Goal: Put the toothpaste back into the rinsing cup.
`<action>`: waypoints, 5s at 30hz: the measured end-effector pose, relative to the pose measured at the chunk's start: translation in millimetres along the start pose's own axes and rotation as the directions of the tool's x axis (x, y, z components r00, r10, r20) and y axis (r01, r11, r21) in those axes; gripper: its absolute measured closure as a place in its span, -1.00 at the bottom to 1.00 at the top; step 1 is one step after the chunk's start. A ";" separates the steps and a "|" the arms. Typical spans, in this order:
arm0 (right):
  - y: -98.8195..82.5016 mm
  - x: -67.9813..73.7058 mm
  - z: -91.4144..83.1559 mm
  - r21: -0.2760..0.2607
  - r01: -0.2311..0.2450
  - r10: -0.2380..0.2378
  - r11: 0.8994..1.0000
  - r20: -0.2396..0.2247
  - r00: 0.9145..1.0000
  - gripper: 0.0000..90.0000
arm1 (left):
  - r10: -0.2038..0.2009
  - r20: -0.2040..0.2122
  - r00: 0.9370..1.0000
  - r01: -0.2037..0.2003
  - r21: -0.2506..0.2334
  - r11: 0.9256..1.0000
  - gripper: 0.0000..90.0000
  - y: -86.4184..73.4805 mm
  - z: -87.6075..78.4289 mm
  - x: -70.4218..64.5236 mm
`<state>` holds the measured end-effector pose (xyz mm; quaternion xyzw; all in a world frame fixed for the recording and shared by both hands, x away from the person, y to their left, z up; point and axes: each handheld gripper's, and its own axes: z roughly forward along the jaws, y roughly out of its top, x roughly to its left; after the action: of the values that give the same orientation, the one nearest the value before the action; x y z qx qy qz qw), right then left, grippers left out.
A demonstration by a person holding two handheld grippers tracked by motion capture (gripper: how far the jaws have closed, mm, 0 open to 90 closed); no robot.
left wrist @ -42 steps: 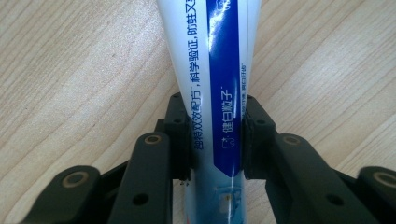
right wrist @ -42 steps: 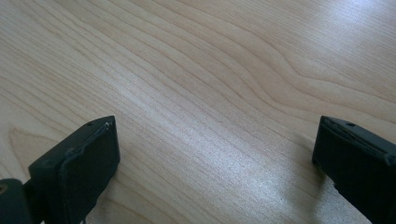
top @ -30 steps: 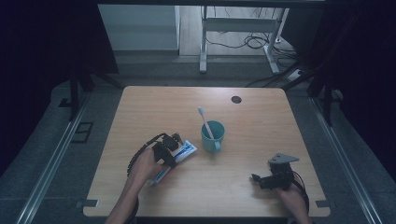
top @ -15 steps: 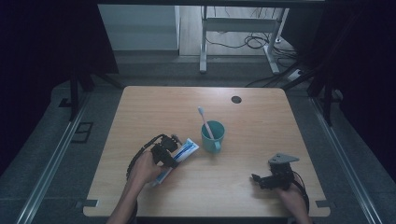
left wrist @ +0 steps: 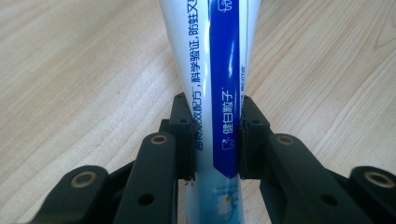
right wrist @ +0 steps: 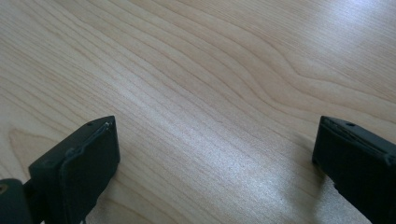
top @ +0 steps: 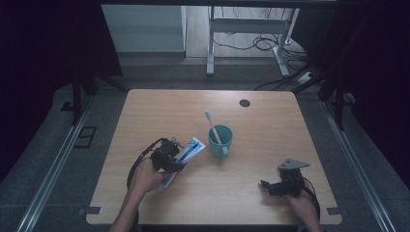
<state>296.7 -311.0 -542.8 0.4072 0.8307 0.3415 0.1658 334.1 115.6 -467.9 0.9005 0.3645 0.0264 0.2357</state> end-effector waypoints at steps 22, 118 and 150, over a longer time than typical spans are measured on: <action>0.0 -0.3 0.2 -0.002 0.004 -0.004 1.000 0.000 1.000 -0.98 | 0.013 0.024 1.000 -0.007 -0.240 0.971 0.61 6.3 -25.5 -5.8; -0.3 -0.3 -0.4 -0.004 0.007 -0.007 1.000 -0.003 1.000 -0.96 | -0.024 -0.015 1.000 0.009 -0.617 0.787 0.62 143.3 -12.5 -27.4; -0.3 -0.2 -0.5 -0.004 0.004 -0.004 1.000 -0.004 1.000 -0.96 | -0.052 -0.040 0.998 0.015 -0.622 0.783 0.61 132.1 37.3 -28.2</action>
<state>296.4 -311.5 -542.6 0.4045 0.8313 0.3435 0.1654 406.7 -0.7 -438.9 0.7649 0.3579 0.1657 0.5093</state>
